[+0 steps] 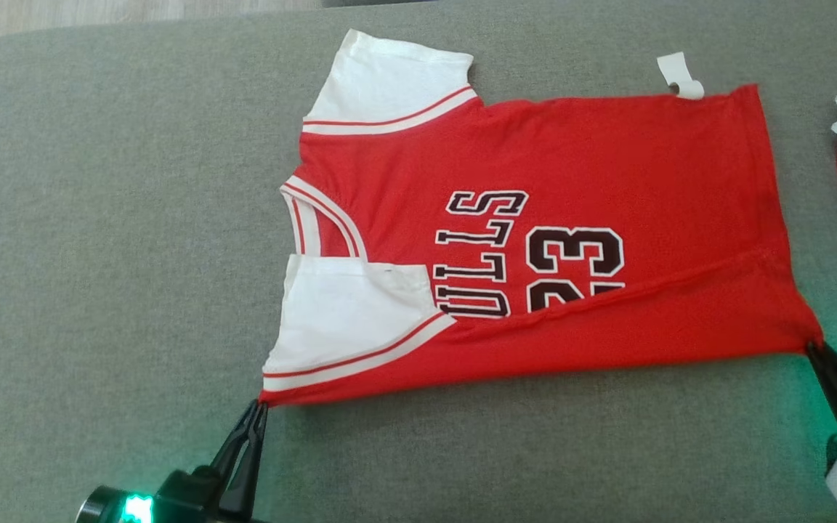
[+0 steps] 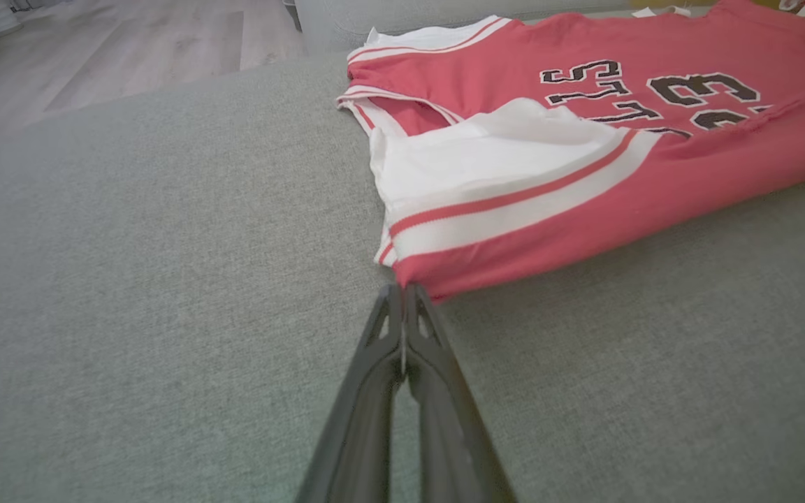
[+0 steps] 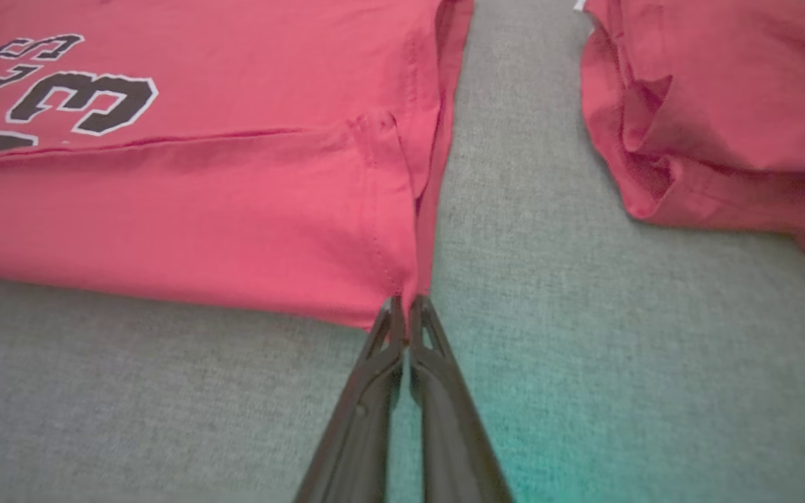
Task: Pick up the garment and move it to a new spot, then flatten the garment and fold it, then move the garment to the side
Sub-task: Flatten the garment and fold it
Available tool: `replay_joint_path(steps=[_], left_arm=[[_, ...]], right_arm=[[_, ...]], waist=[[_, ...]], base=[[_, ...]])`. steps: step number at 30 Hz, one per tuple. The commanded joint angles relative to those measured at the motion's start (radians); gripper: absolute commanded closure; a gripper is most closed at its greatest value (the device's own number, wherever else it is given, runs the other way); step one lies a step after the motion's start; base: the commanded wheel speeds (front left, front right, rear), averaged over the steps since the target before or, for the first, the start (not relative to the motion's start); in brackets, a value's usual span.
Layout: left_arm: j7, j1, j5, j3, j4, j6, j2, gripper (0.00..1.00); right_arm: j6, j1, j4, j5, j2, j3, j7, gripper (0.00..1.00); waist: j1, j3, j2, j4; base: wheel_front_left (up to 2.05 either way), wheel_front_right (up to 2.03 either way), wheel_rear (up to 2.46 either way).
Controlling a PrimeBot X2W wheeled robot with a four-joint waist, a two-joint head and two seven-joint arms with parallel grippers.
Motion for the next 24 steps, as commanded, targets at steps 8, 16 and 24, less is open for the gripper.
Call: replay_joint_path(steps=[8,16,24], left_arm=[[0.058,-0.063,-0.007,0.014,-0.02,-0.043,0.045,0.0],[0.173,-0.315,0.025,0.09,-0.128,-0.112,0.158,0.0],[0.445,-0.804,-0.031,0.104,-0.032,-0.365,0.174,0.0]], right_arm=[[-0.001,0.093,-0.145,-0.054,-0.003,-0.089,0.056,0.0],[-0.001,0.032,-0.292,-0.134,0.039,-0.185,0.04,0.0],[-0.001,-0.073,-0.357,-0.189,0.089,-0.148,0.044,0.0]], waist=[[0.0001,0.01,-0.0001,-0.004],[0.0001,0.093,-0.0001,-0.06],[0.0001,0.215,-0.0001,-0.157]], base=[[0.0,0.0,0.0],[0.0,0.0,0.0],[0.0,0.0,0.0]])
